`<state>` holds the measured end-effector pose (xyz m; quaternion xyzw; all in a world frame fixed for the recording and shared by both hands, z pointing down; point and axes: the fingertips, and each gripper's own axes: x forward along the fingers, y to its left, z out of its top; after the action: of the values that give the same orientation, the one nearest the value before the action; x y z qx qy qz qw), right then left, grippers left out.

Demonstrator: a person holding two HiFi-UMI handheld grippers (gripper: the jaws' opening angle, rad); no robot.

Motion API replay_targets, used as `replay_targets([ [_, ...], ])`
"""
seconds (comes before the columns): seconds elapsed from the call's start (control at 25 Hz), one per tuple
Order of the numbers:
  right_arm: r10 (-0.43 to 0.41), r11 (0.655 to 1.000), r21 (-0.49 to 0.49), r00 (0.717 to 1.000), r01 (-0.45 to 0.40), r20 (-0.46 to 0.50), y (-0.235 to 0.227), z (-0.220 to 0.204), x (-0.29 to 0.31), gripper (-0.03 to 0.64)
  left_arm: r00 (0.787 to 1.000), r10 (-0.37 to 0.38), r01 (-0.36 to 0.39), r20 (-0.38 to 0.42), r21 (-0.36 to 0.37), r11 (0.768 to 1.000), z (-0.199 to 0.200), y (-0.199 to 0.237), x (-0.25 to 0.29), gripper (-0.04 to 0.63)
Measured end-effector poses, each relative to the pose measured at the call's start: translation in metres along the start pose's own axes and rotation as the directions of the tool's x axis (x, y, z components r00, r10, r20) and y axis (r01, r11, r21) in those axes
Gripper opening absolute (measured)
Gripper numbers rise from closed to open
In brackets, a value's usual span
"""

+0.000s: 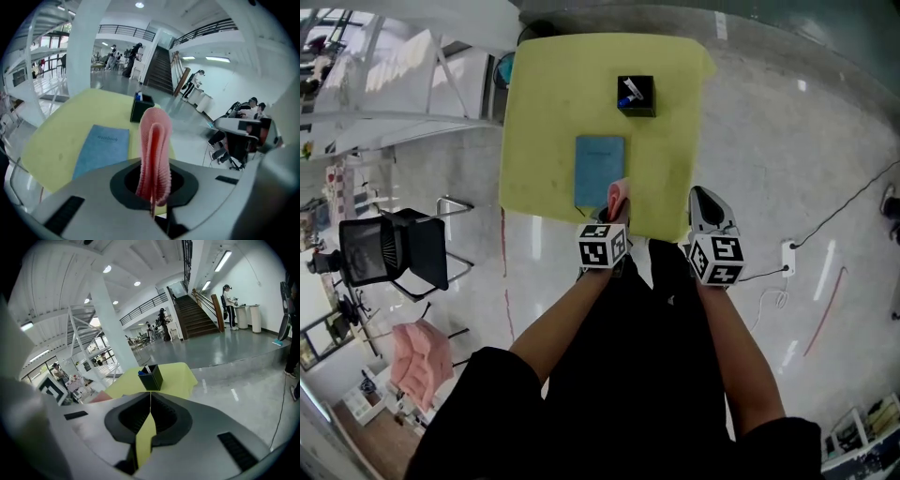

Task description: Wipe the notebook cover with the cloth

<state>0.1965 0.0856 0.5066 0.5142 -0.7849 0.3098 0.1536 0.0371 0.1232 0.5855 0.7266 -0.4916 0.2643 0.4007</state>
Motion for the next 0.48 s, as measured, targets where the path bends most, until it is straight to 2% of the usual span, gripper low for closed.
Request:
replay_targets([
  [0.08, 0.008, 0.999, -0.034, 1.000, -0.007, 0.020, 0.009, 0.006, -0.009, 0.032, 0.998, -0.015, 0.012, 0.059, 0.044, 0.999, 0.018, -0.008, -0.026, 0.023],
  [0.24, 0.029, 0.995, -0.098, 0.999, -0.025, 0.045, 0.032, 0.012, -0.033, 0.032, 0.983, -0.036, 0.023, 0.178, 0.074, 0.997, 0.049, -0.021, -0.081, 0.023],
  [0.48, 0.063, 0.991, -0.120, 0.994, -0.052, 0.093, 0.102, 0.013, -0.078, 0.032, 0.930, -0.101, 0.045, 0.353, 0.162, 0.986, 0.074, -0.036, -0.178, 0.023],
])
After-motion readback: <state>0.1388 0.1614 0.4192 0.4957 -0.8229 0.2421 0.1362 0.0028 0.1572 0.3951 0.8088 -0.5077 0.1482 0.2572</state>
